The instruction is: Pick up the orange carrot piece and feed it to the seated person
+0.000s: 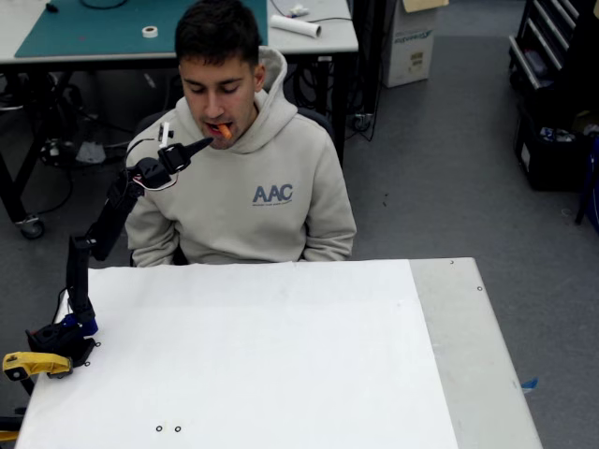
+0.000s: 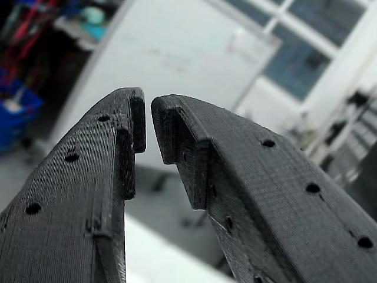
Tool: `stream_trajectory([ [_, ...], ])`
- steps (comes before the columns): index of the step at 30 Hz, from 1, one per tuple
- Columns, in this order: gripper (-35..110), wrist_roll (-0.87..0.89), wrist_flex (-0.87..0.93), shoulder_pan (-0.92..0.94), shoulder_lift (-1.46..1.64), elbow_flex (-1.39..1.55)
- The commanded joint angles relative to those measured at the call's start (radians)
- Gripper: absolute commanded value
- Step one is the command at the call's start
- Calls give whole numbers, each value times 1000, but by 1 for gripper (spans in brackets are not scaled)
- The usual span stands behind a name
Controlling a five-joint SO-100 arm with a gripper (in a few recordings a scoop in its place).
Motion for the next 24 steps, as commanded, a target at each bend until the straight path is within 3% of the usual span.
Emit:
stream_trajectory([
  [1,-3,92,-2,17,275,204],
  [13,-3,422,-14,2,853,1063],
  [24,-3,532,-15,-18,1348,1543],
])
